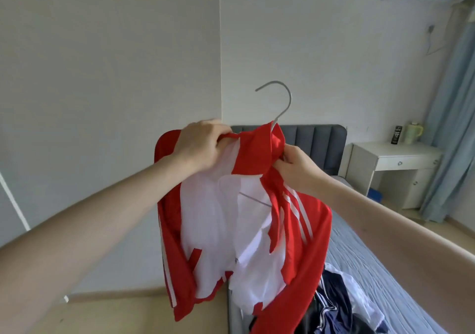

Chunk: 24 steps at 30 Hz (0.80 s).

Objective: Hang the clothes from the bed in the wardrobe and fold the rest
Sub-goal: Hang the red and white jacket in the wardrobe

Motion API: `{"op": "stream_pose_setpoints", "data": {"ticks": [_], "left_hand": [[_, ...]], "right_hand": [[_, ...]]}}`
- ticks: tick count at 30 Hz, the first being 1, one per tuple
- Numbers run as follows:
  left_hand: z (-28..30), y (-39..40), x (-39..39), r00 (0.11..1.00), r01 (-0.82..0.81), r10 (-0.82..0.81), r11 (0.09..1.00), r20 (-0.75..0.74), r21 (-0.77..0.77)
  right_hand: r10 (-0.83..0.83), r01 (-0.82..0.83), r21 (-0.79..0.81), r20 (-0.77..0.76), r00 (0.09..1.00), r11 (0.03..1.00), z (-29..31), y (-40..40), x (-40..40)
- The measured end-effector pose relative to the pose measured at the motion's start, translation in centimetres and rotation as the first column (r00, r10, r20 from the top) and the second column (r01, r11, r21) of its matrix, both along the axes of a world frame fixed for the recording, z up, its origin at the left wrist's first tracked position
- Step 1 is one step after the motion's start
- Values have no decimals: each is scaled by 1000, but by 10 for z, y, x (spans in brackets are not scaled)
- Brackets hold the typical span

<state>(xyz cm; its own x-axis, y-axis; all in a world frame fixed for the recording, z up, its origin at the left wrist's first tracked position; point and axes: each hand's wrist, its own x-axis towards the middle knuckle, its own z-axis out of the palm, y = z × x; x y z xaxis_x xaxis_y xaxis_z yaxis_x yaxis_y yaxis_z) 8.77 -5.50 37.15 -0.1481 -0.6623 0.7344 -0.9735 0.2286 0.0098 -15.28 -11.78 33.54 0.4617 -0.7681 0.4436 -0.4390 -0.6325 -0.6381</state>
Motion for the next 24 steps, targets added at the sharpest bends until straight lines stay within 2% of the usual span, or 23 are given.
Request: {"op": "stream_pose_setpoints", "data": {"ticks": [2,4,8,10,11,12,13,14,15,16,17,19,20,22,24], "left_hand": [[-7,-3,-9,1000,-8,8,1000,-14,8],[-14,-3,-19,995,-21,20,1000,-93,-4],[-58,19,-30,972,-45,10,989,-236,-142],[-105,40,-31,926,-24,-66,972,-371,-235],[-134,51,-32,870,-11,-109,971,-481,-241],[-164,60,-33,778,5,-124,982,-616,-191],[-195,67,-33,646,36,-84,996,-759,-80],[-225,72,-33,516,83,30,993,-856,85],[-256,75,-33,447,138,194,949,-873,282],[-287,76,-33,457,185,340,868,-822,462],[-316,79,-35,506,214,424,782,-751,585],[-360,83,-42,586,263,463,668,-665,697],[-373,83,-48,595,291,469,631,-653,719],[-385,76,-59,579,322,474,615,-663,720],[-384,61,-69,554,293,475,658,-684,694]], "right_hand": [[-6,0,51,106,994,999,-5,0,5],[-15,-5,110,180,983,994,-9,-1,5],[-50,14,171,211,976,985,-17,-4,-3],[-37,-20,223,248,968,975,-23,-4,-10],[-23,-46,246,271,962,968,-26,-3,-13],[-9,-70,259,291,957,963,-29,-3,-16],[1,-85,265,303,953,960,-33,-3,-18],[7,-94,265,313,950,960,-35,-3,-19],[10,-100,265,319,948,959,-37,-3,-20],[19,-110,266,324,946,958,-39,-4,-20],[36,-129,268,326,945,955,-41,-4,-19],[67,-165,268,339,938,949,-43,-3,-16],[77,-178,267,350,933,947,-44,-3,-15],[80,-190,267,373,924,945,-46,-3,-12],[61,-181,275,393,917,944,-48,-5,-8]]}}
